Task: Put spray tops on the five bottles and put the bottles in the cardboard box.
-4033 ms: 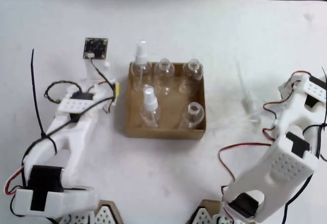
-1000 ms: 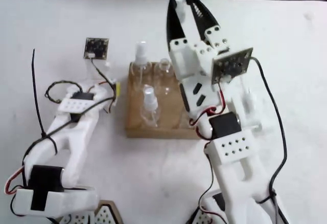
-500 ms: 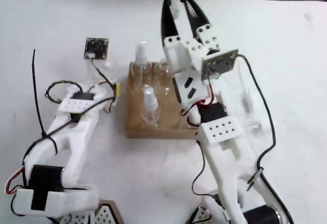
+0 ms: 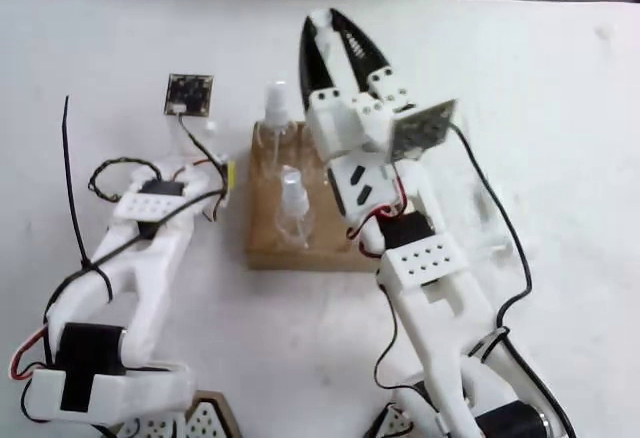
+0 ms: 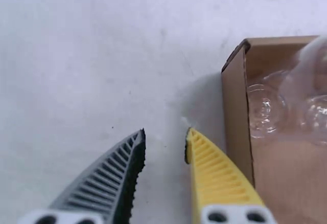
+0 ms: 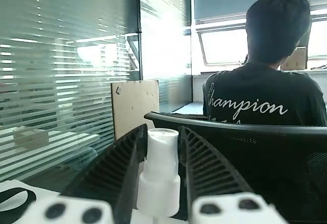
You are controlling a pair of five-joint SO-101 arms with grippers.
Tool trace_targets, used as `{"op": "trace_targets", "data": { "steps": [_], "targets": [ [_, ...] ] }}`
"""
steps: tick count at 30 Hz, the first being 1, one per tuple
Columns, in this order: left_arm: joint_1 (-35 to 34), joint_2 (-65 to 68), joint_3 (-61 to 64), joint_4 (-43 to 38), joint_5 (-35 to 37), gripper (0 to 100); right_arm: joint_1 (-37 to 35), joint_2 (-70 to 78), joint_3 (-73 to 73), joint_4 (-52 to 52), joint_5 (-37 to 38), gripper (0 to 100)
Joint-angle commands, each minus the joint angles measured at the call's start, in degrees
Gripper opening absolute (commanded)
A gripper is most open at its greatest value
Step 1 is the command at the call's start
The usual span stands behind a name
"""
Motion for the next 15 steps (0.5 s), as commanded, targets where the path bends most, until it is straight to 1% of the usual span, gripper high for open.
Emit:
{"op": "trace_targets", "data": {
  "steps": [1,11,15],
  "targets": [
    [0.4,-1.19,-0.79,-0.44,-0.62,12,1.19,-0.31,-1.41,-1.36,-2.2,1.6],
    [0.4,-1.19,-0.79,-0.44,-0.62,12,1.36,-0.22,-1.05,-1.01,-2.2,1.6],
    [0.4,-1.19,-0.79,-0.44,-0.62,12,3.65,-0.22,-1.05,-0.92,-2.2,1.6]
  ]
}}
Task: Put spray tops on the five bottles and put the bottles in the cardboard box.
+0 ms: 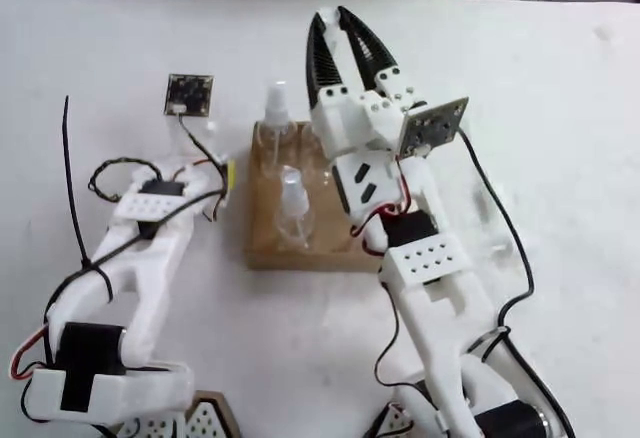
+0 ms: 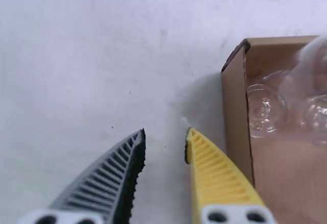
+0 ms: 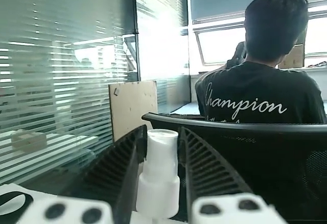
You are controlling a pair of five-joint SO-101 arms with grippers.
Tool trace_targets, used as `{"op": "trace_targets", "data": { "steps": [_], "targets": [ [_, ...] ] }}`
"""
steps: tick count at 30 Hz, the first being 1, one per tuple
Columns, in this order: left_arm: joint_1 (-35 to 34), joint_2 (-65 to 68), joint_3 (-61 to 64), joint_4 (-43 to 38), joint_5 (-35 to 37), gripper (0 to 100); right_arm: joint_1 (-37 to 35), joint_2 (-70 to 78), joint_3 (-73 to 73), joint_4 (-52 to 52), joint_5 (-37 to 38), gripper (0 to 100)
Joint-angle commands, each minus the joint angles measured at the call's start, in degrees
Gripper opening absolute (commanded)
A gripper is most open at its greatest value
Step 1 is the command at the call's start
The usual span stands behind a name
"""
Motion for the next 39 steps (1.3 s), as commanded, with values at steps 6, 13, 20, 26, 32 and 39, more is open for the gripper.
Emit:
{"op": "trace_targets", "data": {
  "steps": [6,13,20,26,32,39],
  "targets": [
    [0.4,-1.19,-0.79,-0.44,-0.62,12,4.44,3.82,0.35,-1.27,-0.53,1.6],
    [0.4,-1.19,-0.79,-0.44,-0.62,12,4.09,10.77,0.44,-6.9,-0.88,1.6],
    [0.4,-1.19,-0.79,-0.44,-0.62,12,2.68,12.44,2.99,-8.22,-0.44,1.6],
    [0.4,-1.19,-0.79,-0.44,-0.62,12,1.8,12.35,5.1,-8.22,-0.44,1.6],
    [0.4,-1.19,-0.79,-0.44,-0.62,12,1.8,12.79,7.12,-8.22,-0.44,1.6],
    [0.4,-1.19,-0.79,-0.44,-0.62,12,1.27,12.79,8.62,-7.96,-0.44,1.8]
  ]
}}
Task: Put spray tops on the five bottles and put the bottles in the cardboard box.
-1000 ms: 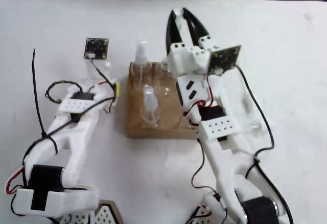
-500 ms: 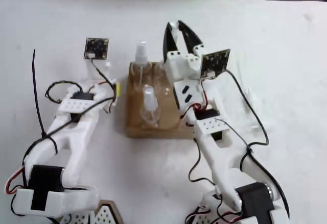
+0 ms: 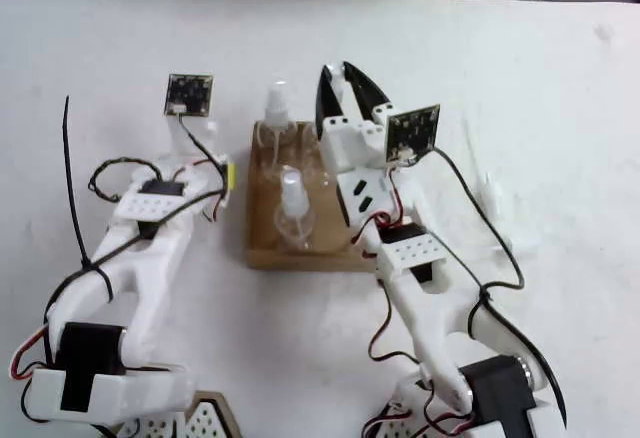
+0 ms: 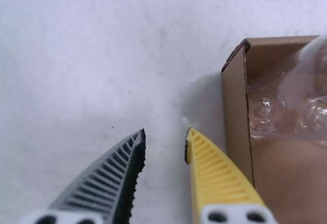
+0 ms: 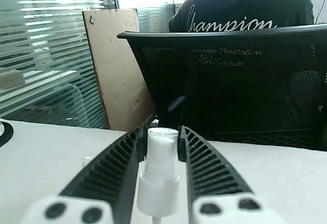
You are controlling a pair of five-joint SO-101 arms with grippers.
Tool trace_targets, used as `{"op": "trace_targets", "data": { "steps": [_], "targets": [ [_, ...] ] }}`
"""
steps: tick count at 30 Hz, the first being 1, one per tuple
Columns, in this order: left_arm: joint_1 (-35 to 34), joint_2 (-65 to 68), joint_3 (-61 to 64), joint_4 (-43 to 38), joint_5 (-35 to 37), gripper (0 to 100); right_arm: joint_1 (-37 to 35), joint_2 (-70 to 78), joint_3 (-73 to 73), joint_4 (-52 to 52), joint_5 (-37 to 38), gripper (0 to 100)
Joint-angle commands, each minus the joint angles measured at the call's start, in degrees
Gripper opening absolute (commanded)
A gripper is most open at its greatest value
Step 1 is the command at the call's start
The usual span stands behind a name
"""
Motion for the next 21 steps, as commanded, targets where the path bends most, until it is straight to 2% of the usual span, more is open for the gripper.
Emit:
{"op": "trace_targets", "data": {
  "steps": [1,16,21],
  "targets": [
    [0.4,-1.19,-0.79,-0.44,-0.62,12,-1.19,-0.4,0.35,-1.19,-0.09,1.8],
    [0.4,-1.19,-0.79,-0.44,-0.62,12,-1.63,-0.4,0.7,1.63,0.0,2.4],
    [0.4,-1.19,-0.79,-0.44,-0.62,12,-1.98,-0.66,0.7,4.35,0.0,13.5]
  ]
}}
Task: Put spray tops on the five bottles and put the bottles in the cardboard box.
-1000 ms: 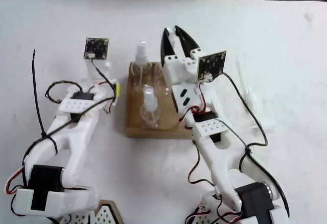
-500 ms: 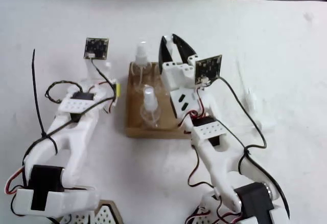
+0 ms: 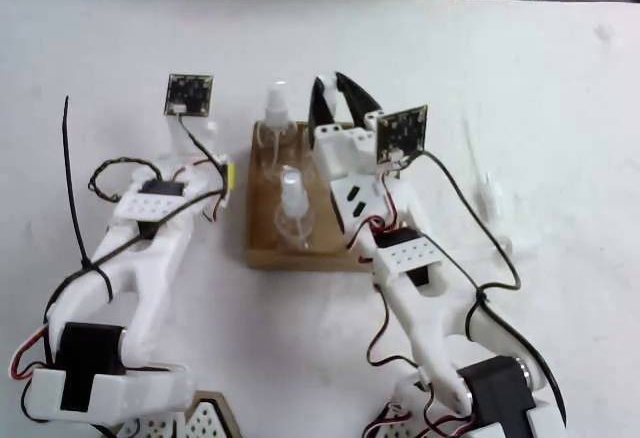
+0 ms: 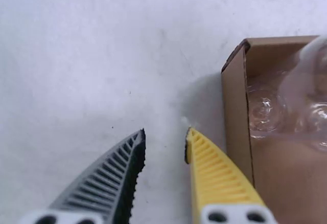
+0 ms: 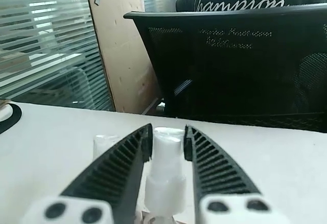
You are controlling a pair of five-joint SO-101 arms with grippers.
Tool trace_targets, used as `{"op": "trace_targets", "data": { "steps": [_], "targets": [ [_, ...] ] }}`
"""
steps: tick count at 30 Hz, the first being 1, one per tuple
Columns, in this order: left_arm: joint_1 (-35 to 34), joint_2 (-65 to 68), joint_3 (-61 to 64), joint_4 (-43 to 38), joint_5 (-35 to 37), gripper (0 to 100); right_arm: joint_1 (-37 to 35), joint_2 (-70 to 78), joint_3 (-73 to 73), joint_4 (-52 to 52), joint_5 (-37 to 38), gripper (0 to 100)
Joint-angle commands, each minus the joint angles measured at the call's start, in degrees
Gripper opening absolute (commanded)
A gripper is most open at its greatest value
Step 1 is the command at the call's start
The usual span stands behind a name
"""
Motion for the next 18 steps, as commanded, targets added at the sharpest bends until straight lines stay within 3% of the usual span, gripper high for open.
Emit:
{"op": "trace_targets", "data": {
  "steps": [1,11,18],
  "targets": [
    [0.4,-1.19,-0.79,-0.44,-0.62,12,-0.48,-0.75,-0.35,1.98,0.0,15.2],
    [0.4,-1.19,-0.79,-0.44,-0.62,12,-0.48,-2.24,-0.44,2.33,0.0,16.3],
    [0.4,-1.19,-0.44,-1.93,-0.62,12,2.42,-17.89,0.44,5.49,-0.53,16.3]
  ]
}}
